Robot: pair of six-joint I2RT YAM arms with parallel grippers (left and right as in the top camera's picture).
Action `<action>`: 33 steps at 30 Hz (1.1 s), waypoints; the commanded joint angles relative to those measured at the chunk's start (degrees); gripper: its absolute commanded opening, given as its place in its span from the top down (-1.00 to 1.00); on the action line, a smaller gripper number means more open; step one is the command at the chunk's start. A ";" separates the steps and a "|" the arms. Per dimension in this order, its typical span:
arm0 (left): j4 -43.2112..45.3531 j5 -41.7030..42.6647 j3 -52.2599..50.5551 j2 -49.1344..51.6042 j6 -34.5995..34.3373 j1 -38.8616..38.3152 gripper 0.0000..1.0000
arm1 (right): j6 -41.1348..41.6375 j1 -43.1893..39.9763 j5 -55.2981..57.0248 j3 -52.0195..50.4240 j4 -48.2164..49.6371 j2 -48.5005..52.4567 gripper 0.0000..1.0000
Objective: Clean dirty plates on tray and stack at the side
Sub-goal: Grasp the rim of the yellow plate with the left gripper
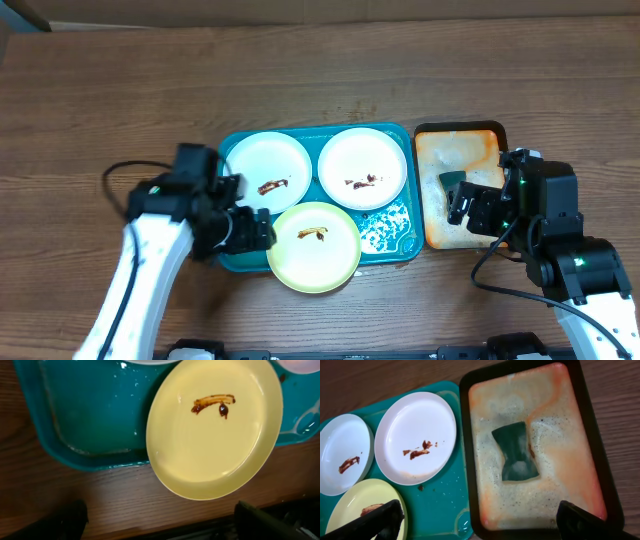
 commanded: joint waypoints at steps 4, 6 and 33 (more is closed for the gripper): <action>1.05 0.39 0.07 12.46 -0.81 -4.37 -0.78 | 0.04 -0.39 -0.46 1.84 0.33 -0.09 -1.00; 1.88 0.42 0.07 16.24 -0.81 -4.90 -0.66 | 0.04 -0.39 -0.46 1.84 0.33 -0.09 -1.00; 8.33 -0.76 2.82 30.23 -0.85 -5.20 0.92 | 0.02 -0.39 -0.31 1.84 2.10 1.31 -0.78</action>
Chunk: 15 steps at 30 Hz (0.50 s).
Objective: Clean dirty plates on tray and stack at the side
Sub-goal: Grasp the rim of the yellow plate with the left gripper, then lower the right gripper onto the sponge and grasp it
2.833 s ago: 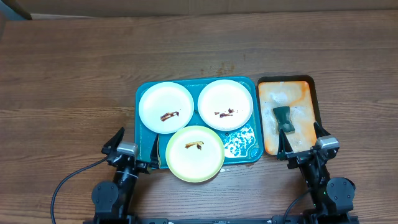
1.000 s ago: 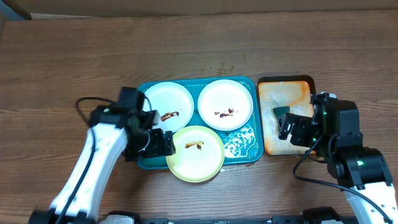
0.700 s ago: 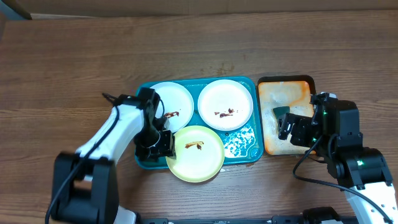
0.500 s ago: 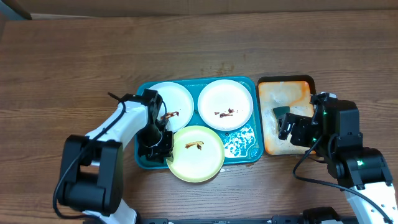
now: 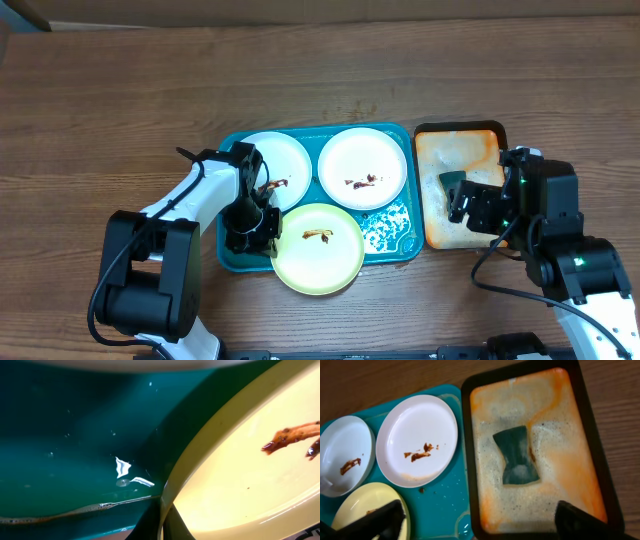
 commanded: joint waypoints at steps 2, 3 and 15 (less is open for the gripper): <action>0.55 -2.84 2.93 1.16 0.22 -0.37 0.92 | -0.07 -0.37 -0.46 2.08 1.01 3.10 -0.67; 0.48 -2.91 3.32 1.16 0.22 -0.39 0.92 | -0.46 -0.37 -0.76 2.45 0.96 4.44 -0.67; 0.61 -3.06 3.54 1.16 0.22 -0.39 0.92 | -6.95 -0.37 4.68 11.34 1.46 27.28 -0.57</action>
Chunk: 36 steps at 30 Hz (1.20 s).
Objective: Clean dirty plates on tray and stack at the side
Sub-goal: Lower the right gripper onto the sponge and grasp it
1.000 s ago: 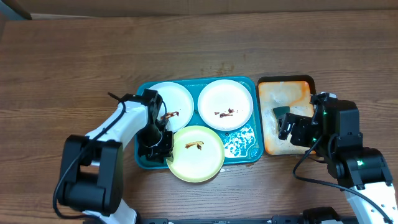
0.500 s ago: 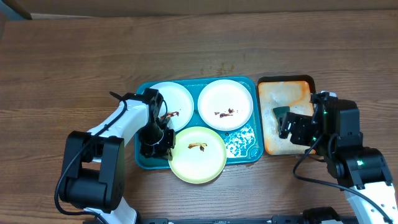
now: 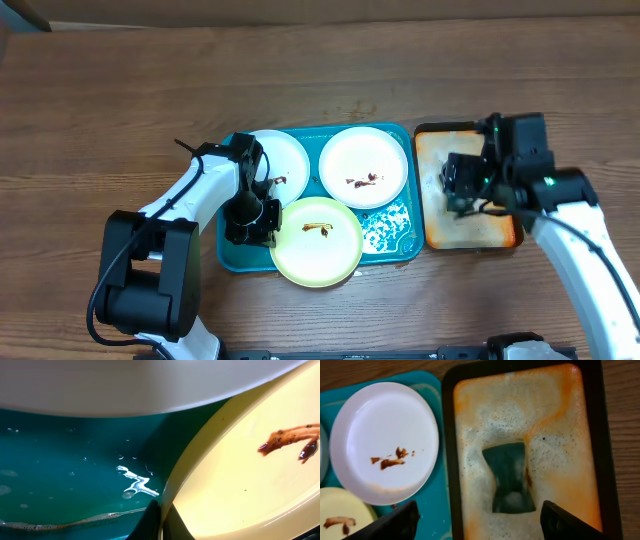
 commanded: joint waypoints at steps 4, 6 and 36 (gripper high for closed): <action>0.00 -1.25 1.03 1.01 0.24 -0.39 0.92 | -3.41 -0.39 4.81 1.14 1.31 12.52 -0.38; 0.00 -1.25 1.03 1.01 0.24 -0.39 0.92 | -3.41 -0.39 5.60 1.14 1.53 15.43 -0.36; 0.02 -1.25 1.03 1.01 0.22 -0.39 0.91 | -0.55 -0.39 6.54 0.76 4.13 24.26 0.35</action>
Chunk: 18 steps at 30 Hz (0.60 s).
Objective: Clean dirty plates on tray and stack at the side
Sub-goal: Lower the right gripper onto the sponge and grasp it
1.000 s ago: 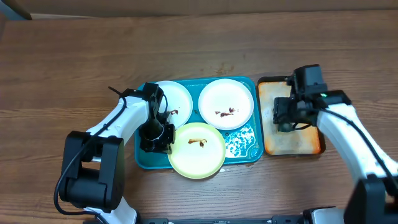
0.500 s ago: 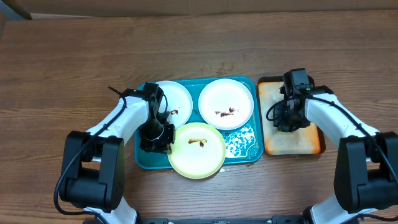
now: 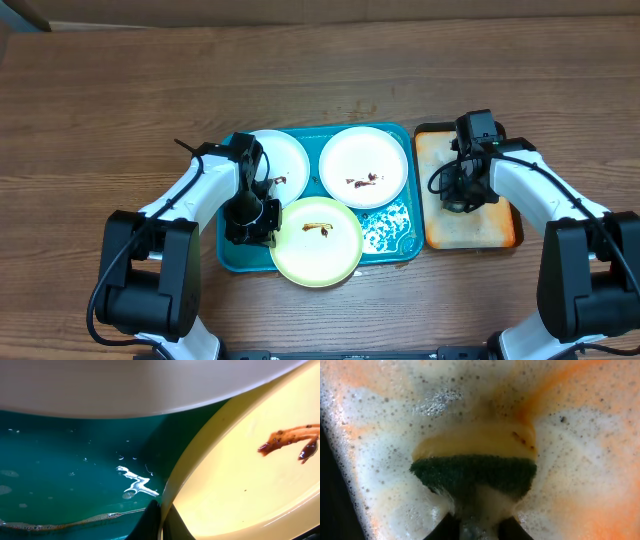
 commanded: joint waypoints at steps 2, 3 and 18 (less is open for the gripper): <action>0.02 -1.22 0.98 1.01 0.20 -0.39 0.90 | 0.74 -0.39 0.46 0.48 0.22 0.22 -0.01; 0.00 -1.22 0.98 1.01 0.22 -0.39 0.90 | 0.74 -0.39 0.48 0.66 -0.15 0.17 -0.04; 0.02 -1.22 0.98 1.01 0.22 -0.39 0.88 | 3.63 -0.39 0.63 5.20 -4.55 -0.74 0.00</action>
